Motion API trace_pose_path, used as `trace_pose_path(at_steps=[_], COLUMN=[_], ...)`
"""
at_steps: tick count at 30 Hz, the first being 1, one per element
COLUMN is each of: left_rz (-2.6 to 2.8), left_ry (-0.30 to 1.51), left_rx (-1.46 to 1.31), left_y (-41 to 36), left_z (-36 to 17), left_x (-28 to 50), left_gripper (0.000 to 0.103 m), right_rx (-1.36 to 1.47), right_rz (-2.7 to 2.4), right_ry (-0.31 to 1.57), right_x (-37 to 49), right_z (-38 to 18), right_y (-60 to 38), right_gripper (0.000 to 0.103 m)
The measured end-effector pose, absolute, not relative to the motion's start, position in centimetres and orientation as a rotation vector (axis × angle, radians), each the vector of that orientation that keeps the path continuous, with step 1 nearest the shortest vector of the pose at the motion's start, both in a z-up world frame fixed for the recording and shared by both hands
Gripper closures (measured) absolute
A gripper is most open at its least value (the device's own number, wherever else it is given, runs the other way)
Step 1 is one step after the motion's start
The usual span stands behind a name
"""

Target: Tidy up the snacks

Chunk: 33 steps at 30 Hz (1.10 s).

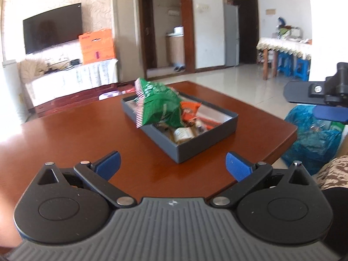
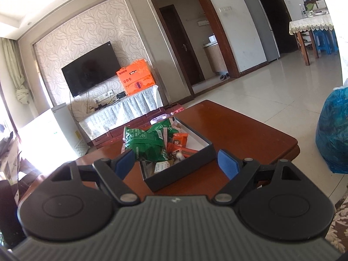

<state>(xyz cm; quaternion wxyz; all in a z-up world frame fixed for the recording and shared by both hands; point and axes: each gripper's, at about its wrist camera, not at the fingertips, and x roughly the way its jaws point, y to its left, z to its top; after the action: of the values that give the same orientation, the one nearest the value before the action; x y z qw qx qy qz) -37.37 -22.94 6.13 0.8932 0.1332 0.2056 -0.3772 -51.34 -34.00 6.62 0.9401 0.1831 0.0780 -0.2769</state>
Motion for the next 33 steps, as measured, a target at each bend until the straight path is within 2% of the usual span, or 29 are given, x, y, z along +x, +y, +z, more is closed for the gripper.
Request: trace_pose_path(at_steps=[11, 22, 33], left_rz=[-0.691, -0.758, -0.766], left_ry=[0.296, 0.378, 0.372], left_rx=[0.285, 0.184, 0.193], left_y=[-23.4, -22.0, -22.2], left_z=[7.8, 9.2, 9.2], left_x=[-40.7, -40.3, -40.5], left_gripper=[0.0, 0.0, 0.0], right_rx=[0.344, 0.366, 0.362], right_rz=[-0.629, -0.669, -0.669], right_ry=[0.232, 0.283, 0.308], right_x=[-51.9, -52.3, -52.3], right_z=[6.5, 6.2, 6.2], right_y=[-33.4, -34.1, -34.0], right_gripper=[0.018, 0.018, 0.018])
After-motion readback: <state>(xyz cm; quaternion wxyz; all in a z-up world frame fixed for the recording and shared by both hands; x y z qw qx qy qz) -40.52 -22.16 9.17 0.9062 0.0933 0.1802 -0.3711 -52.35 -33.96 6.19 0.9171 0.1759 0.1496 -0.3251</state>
